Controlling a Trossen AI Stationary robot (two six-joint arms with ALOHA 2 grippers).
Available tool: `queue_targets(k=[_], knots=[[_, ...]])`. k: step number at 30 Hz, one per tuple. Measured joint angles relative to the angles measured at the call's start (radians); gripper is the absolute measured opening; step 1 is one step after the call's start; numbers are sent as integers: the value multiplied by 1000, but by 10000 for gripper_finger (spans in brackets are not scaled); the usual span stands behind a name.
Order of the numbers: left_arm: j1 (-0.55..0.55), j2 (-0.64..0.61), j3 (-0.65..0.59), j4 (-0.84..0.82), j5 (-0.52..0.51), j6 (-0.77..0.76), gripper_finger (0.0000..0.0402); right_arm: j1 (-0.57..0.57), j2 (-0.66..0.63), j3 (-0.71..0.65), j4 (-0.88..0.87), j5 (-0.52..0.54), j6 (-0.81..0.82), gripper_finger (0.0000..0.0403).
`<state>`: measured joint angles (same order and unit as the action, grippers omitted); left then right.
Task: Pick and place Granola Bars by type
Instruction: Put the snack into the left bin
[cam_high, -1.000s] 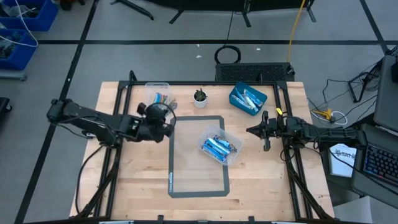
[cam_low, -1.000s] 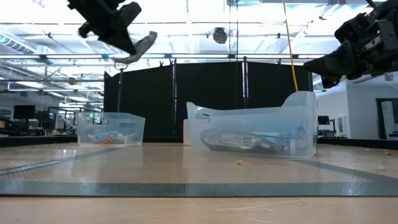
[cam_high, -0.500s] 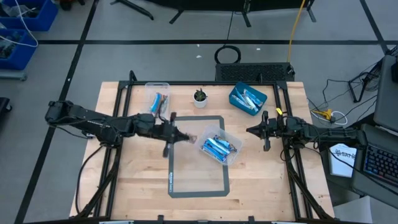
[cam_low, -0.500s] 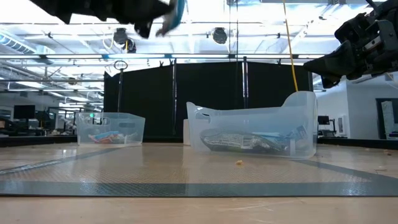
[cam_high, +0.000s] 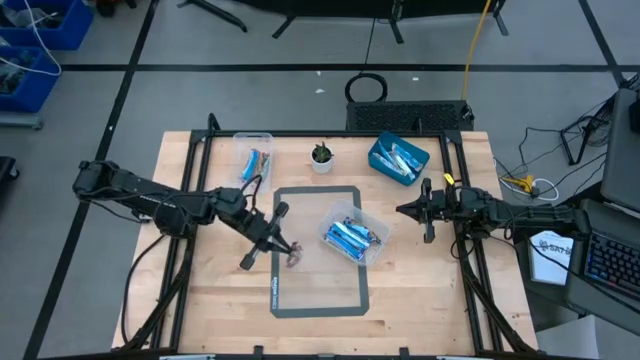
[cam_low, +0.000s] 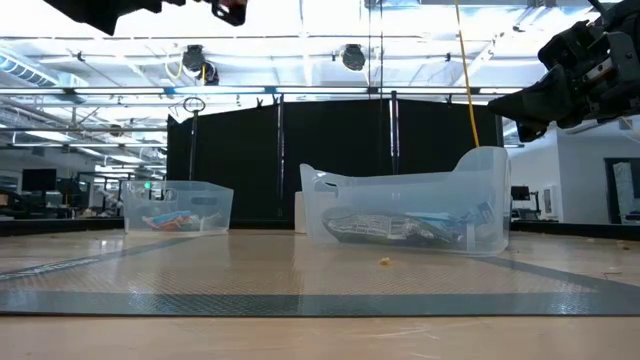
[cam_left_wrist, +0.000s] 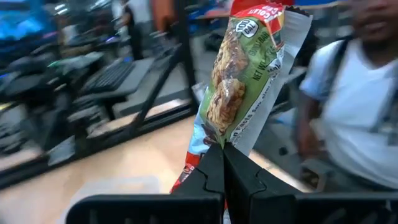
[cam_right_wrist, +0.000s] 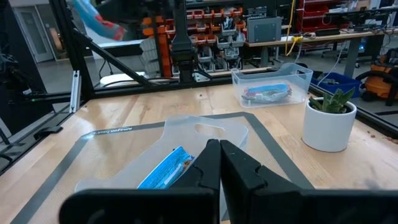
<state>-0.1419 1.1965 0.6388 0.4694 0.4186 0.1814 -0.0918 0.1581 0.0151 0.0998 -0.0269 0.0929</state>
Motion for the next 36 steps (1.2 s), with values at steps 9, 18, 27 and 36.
queue_targets(k=[9, 18, 27, 36], knots=[[95, 0, 0, -223, -664, -71, 1, 0, 0, 0, 0, 0, 0, 0], [450, -60, -47, -259, -682, -337, 1, 0, 0, 0, 0, 0, 0, 0], [746, -178, -75, -628, -711, -651, 1, 0, 0, 0, 0, 0, 0, 0], [790, -61, -76, -739, -808, -709, 1, 0, 0, 0, 0, 0, 0, 0]])
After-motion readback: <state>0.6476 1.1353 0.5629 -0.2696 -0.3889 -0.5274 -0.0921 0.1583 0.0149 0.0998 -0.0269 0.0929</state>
